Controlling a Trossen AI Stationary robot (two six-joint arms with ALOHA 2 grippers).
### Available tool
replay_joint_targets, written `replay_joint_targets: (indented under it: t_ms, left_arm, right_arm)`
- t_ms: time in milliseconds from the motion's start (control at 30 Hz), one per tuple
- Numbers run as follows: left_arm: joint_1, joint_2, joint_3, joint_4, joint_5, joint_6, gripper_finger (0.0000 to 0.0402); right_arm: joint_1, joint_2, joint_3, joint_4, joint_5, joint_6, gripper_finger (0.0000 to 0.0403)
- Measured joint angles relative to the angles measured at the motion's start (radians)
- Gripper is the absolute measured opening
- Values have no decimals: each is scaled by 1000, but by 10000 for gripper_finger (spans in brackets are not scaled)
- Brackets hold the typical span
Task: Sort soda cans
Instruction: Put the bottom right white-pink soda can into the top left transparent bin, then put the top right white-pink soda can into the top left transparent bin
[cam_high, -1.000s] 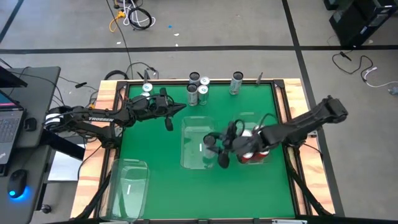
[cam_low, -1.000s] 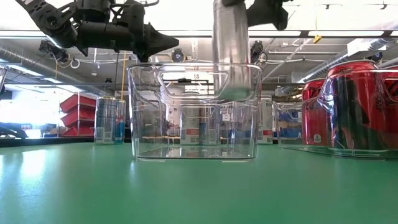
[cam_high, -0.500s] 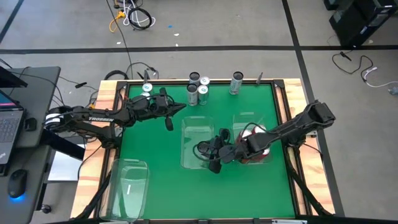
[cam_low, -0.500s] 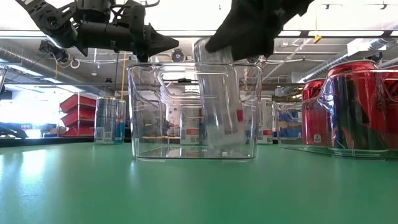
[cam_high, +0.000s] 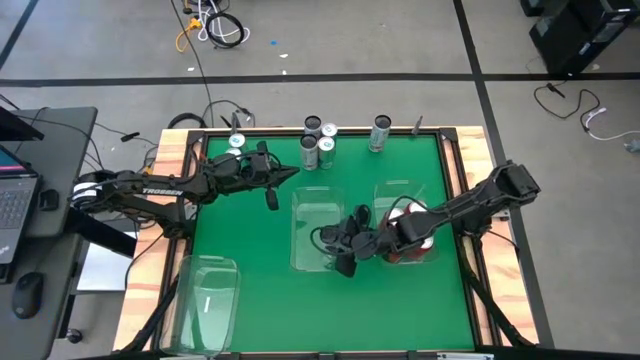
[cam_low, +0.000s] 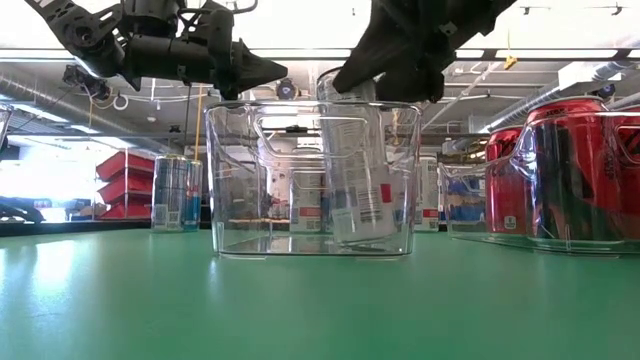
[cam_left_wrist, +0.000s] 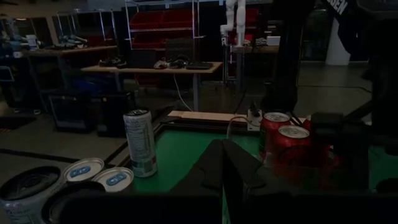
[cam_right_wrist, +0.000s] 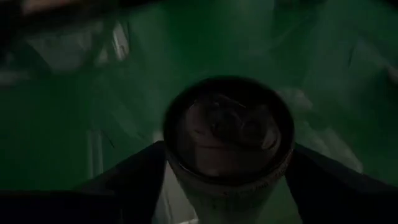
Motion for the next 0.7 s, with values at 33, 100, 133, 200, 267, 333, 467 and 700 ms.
replay_joint_targets:
  t_ms: [33, 100, 133, 200, 267, 333, 467, 700]
  left_arm:
    - [0, 0, 0, 0, 0, -2, 3]
    - [0, 0, 0, 0, 0, -5, 3]
    - [0, 0, 0, 0, 0, -7, 3]
    - [0, 0, 0, 0, 0, -9, 3]
    - [0, 0, 0, 0, 1, -14, 3]
    - [0, 0, 0, 0, 1, -14, 3]
    - [0, 0, 0, 0, 1, -17, 3]
    - [0, 0, 0, 1, 2, -23, 3]
  right_arm:
    - [0, 2, -2, -16, -7, 2, 312]
    - [0, 7, -5, -31, -17, 5, 336]
    - [0, 6, -5, -30, -25, 11, 344]
    - [0, -1, -4, -21, -38, 11, 353]
    - [-2, -1, 2, -31, -48, 15, 357]
    - [-2, -4, 12, -47, -50, 11, 358]
    - [-9, -32, 59, -61, -52, -38, 358]
    - [-47, -187, 154, -247, 9, -149, 357]
